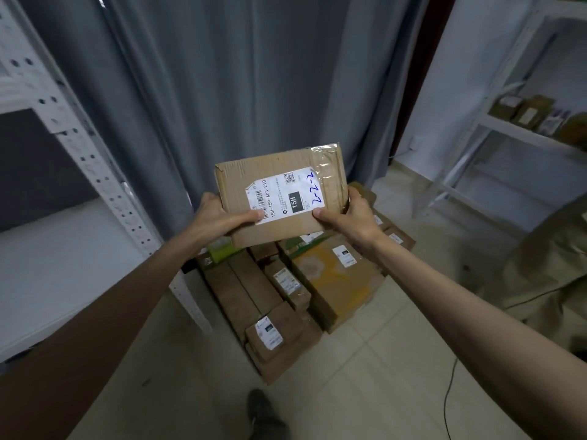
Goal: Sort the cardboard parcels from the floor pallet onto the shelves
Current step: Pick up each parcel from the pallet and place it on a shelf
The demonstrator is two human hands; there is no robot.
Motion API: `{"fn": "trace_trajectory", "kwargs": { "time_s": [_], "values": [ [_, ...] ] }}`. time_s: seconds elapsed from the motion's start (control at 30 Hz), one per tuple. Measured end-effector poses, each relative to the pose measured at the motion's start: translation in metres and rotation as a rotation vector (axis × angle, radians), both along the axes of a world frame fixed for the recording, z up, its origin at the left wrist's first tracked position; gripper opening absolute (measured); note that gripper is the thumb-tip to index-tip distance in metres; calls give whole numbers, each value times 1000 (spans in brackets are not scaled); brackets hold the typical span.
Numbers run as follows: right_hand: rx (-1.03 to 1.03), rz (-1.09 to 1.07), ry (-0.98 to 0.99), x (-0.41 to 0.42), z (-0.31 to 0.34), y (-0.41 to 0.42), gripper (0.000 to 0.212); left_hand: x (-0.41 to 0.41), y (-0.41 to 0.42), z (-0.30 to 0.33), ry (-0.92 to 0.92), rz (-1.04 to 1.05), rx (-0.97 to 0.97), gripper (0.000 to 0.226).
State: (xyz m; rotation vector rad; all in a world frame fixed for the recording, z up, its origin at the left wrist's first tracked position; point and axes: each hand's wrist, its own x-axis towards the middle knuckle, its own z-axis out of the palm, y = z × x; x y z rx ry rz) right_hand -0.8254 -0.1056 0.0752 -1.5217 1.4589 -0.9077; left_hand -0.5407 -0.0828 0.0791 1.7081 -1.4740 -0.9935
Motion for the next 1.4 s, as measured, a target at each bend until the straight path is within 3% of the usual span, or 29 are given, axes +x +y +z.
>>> {"fn": "trace_trajectory", "kwargs": {
  "time_s": [0.17, 0.33, 0.5, 0.6, 0.77, 0.87, 0.93, 1.03, 1.13, 1.27, 1.4],
  "values": [
    [-30, -77, -16, -16, 7, -63, 81, -17, -83, -4, 81, -27, -9, 109],
    [-9, -165, -25, -31, 13, -126, 81, -40, -161, -7, 115, -25, -36, 87],
    [23, -237, -66, -55, 6, -164, 82, -67, -224, -14, 121, -135, -15, 124],
    [43, -260, -77, -76, 4, -189, 80, -89, -257, -15, 164, -201, 36, 125],
    [32, -292, -68, -113, 0, -249, 80, -129, -316, -19, 161, -210, 36, 113],
    [29, -299, -77, -139, -10, -297, 78, -156, -356, -31, 171, -203, 39, 83],
    [39, -300, -90, -156, -22, -334, 76, -176, -383, -43, 185, -181, 50, 75],
    [77, -270, -90, -184, -45, -390, 69, -208, -425, -66, 171, -86, 87, 111],
    [141, -243, -39, -217, -74, -442, 69, -243, -464, -97, 216, -16, 187, 125],
    [245, -198, 23, -258, -128, -498, 68, -291, -494, -149, 259, 55, 341, 60],
    [372, -125, 14, -278, -191, -533, 60, -318, -505, -211, 316, 180, 490, 85]
  ]
}}
